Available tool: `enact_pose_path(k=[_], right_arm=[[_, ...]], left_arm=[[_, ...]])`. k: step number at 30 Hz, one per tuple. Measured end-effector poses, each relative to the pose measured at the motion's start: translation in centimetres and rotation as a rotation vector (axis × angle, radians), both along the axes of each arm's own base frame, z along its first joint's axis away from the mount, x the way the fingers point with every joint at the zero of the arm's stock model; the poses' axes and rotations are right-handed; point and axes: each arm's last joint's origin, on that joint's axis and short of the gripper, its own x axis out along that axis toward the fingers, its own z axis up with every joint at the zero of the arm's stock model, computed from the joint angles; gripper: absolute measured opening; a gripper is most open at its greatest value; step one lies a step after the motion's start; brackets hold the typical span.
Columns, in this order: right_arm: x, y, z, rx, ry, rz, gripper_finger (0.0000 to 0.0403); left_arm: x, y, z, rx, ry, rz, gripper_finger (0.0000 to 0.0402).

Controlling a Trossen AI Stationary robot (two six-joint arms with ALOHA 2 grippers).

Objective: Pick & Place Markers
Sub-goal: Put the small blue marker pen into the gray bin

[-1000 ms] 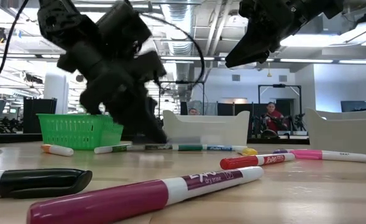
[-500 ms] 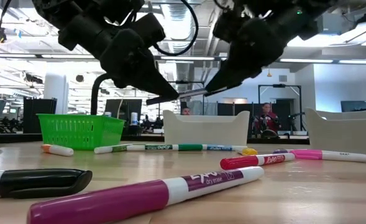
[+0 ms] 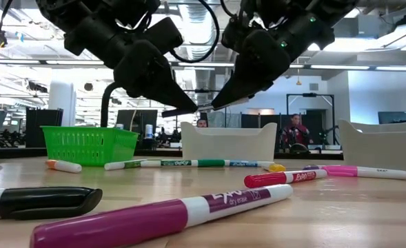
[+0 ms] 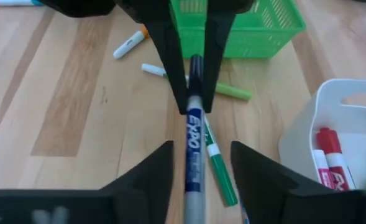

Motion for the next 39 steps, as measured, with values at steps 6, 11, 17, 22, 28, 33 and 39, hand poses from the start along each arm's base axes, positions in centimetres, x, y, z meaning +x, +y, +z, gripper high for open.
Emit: enact_pose_path(k=[6,11,17,22,28,33,39], right_arm=[[0.0,-0.3,0.0,0.002,0.004,-0.007,0.0056],[0.0,-0.5,0.0,0.0,0.007,-0.012,0.0023],[-0.1,-0.6,-0.1,-0.003,0.018,-0.02,0.0042],[-0.7,-0.7,-0.4,-0.024,0.083,-0.04,0.004],[-2.1,-0.5,2.7,0.073,0.201,-0.157,0.0022],[-5.9,0.5,6.0,-0.018,0.315,-0.289,0.0039],[-12.6,1.8,8.8,-0.019,0.429,-0.517,0.0028]], left_arm=[[0.0,0.1,0.0,0.018,-0.005,0.029,0.0043],[0.0,0.1,0.0,0.022,-0.008,0.039,0.0056],[0.1,0.1,0.2,0.019,-0.033,0.052,0.0074],[0.1,0.1,0.3,0.015,-0.041,0.053,0.0098],[0.3,0.2,0.9,0.025,-0.095,0.083,0.0141],[0.2,0.3,2.1,0.023,-0.148,0.095,0.016],[-0.9,0.7,4.7,0.015,-0.23,0.125,0.0165]])
